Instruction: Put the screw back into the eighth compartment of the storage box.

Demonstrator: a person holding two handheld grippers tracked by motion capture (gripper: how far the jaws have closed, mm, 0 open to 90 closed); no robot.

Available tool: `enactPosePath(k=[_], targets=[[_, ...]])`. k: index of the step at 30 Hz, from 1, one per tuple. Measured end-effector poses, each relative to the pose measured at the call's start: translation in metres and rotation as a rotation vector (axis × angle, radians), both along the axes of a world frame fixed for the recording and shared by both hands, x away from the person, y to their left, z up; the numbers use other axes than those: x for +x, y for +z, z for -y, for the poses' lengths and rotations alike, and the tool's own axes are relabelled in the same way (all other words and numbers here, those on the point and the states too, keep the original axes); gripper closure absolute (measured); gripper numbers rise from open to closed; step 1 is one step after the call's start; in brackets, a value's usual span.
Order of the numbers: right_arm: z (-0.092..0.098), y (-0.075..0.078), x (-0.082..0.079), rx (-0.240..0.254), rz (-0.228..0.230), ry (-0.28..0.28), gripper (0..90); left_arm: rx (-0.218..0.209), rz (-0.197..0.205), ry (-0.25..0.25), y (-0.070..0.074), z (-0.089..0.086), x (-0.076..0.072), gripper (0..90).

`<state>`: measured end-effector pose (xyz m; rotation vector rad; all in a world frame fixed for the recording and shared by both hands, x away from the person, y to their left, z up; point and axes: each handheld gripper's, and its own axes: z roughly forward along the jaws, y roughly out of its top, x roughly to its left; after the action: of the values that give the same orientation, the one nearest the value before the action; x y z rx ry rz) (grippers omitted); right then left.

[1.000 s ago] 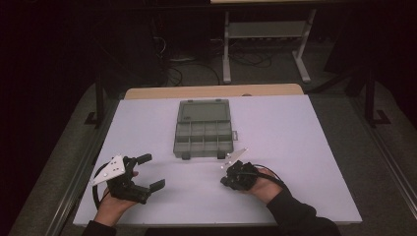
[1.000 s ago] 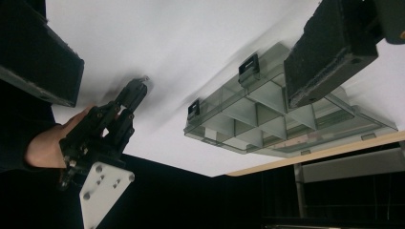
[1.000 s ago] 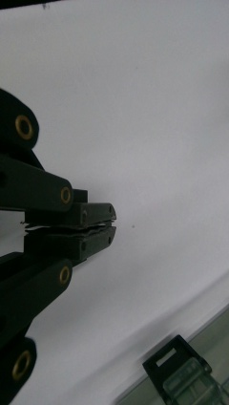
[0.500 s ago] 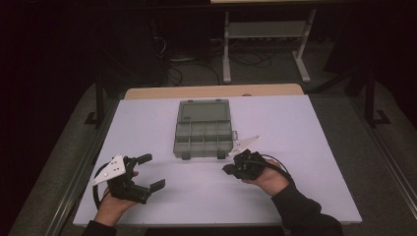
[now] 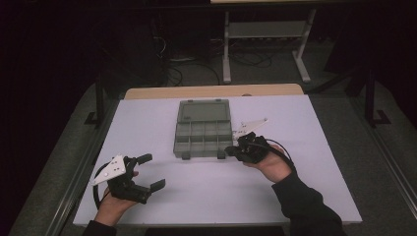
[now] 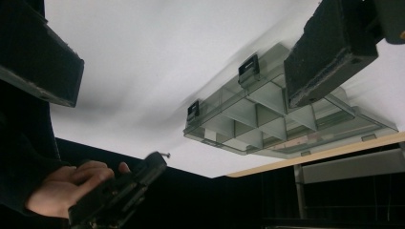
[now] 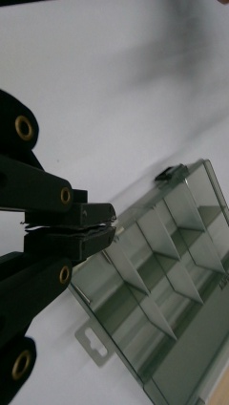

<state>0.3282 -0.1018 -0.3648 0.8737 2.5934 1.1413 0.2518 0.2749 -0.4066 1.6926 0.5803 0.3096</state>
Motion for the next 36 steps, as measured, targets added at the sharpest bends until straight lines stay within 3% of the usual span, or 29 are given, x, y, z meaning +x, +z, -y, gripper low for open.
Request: enactPosePath(k=[10, 25, 36], targets=[[0.001, 0.0, 0.02, 0.002, 0.009, -0.055, 86.9, 0.003, 0.003, -0.004, 0.0, 0.001, 0.0, 0.0], [-0.012, -0.026, 0.056, -0.046, -0.025, -0.117, 86.9, -0.001, 0.0, -0.002, 0.0, 0.0, 0.0, 0.0], [-0.021, -0.037, 0.061, -0.082, -0.039, -0.11, 86.8, 0.004, 0.001, -0.002, 0.0, 0.0, 0.0, 0.0]])
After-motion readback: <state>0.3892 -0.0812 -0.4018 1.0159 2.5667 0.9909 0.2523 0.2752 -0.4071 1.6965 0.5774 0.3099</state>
